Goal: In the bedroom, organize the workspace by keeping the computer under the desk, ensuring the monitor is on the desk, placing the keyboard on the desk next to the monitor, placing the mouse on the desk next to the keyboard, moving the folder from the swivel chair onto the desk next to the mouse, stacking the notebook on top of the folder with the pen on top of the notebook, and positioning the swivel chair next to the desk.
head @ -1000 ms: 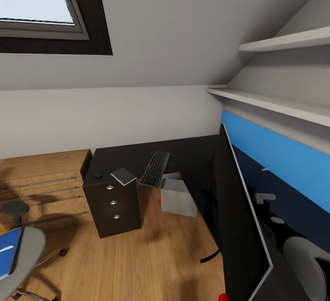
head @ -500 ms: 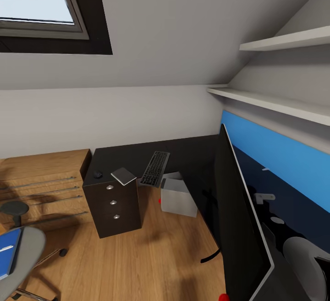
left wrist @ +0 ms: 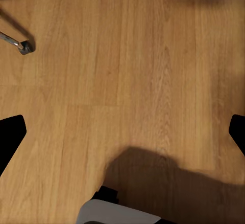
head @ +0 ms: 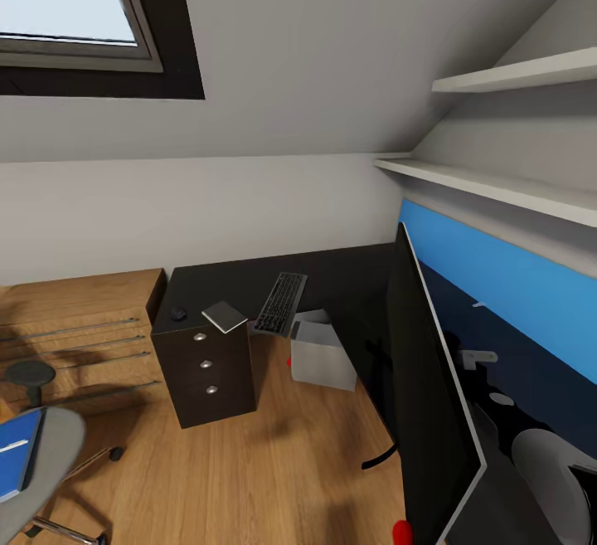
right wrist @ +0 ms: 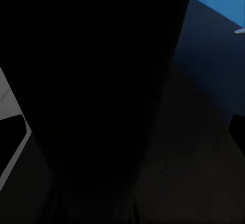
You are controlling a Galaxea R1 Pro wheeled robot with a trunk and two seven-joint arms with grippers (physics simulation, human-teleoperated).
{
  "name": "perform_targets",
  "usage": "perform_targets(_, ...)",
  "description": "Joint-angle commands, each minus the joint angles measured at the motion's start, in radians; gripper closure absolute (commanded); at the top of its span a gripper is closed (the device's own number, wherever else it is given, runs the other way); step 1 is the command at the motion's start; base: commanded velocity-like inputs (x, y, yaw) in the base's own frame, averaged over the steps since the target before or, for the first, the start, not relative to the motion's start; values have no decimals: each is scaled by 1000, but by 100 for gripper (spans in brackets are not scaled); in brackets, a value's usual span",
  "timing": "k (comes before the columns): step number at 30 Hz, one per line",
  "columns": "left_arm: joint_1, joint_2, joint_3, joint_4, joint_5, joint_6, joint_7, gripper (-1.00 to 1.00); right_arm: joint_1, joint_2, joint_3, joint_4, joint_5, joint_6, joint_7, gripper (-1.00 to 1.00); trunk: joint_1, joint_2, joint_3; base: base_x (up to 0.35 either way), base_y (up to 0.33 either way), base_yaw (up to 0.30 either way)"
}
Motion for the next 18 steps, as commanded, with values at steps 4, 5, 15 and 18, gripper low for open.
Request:
perform_targets(4, -1, 1, -8, 0, 10, -5, 7, -100, -1, 0, -9, 1, 9, -3, 4, -100, 0, -2, -2, -1, 0, 0)
perform_targets(5, -1, 1, -8, 0, 10, -5, 7, -100, -1, 0, -9, 1, 9, -3, 4, -100, 0, -2, -2, 0, 0, 0)
perform_targets(15, -1, 1, -9, 0, 11, -5, 8, -100, -1, 0, -9, 3, 23, -5, 7, -100, 0, -2, -2, 0, 0, 0)
perform_targets(18, -1, 1, -9, 0, 10, -5, 7, -100, 0, 0, -9, 4, 70, -6, 8, -100, 0, -2, -2, 0, 0, 0)
